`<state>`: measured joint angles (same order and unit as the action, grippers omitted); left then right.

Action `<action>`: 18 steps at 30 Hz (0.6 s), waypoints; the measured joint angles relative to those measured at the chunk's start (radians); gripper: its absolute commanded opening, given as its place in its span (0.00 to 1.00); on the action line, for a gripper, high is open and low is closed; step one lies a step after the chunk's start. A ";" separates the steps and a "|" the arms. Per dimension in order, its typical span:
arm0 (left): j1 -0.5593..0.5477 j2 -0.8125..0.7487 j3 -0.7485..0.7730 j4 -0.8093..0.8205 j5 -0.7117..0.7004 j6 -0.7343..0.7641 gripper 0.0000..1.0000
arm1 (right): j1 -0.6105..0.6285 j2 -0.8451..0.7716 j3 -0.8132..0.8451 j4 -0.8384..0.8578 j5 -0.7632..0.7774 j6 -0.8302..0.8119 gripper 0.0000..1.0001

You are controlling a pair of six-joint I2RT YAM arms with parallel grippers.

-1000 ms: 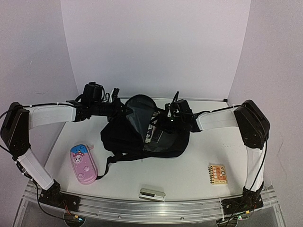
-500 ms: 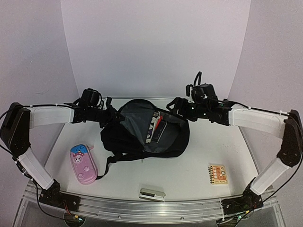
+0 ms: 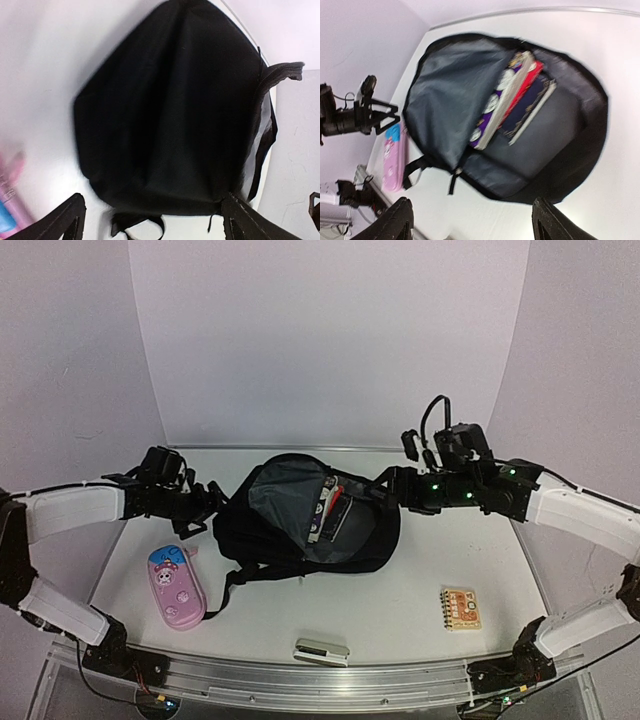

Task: Pack the student bag
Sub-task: Pick up the stationery from the center of the board.

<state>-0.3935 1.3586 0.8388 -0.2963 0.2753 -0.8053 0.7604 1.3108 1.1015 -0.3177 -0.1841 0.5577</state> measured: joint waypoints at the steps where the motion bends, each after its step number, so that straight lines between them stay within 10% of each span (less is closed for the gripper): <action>1: 0.018 -0.049 -0.026 -0.021 -0.013 -0.007 0.98 | 0.023 0.003 0.000 0.007 -0.006 0.007 0.75; 18: 0.284 -0.470 -0.362 -0.403 -0.273 -0.139 0.96 | 0.310 0.351 0.111 0.223 -0.056 0.085 0.71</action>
<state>-0.1097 0.8890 0.4771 -0.6998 0.0023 -0.9444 1.0706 1.6623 1.2120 -0.0949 -0.2402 0.6423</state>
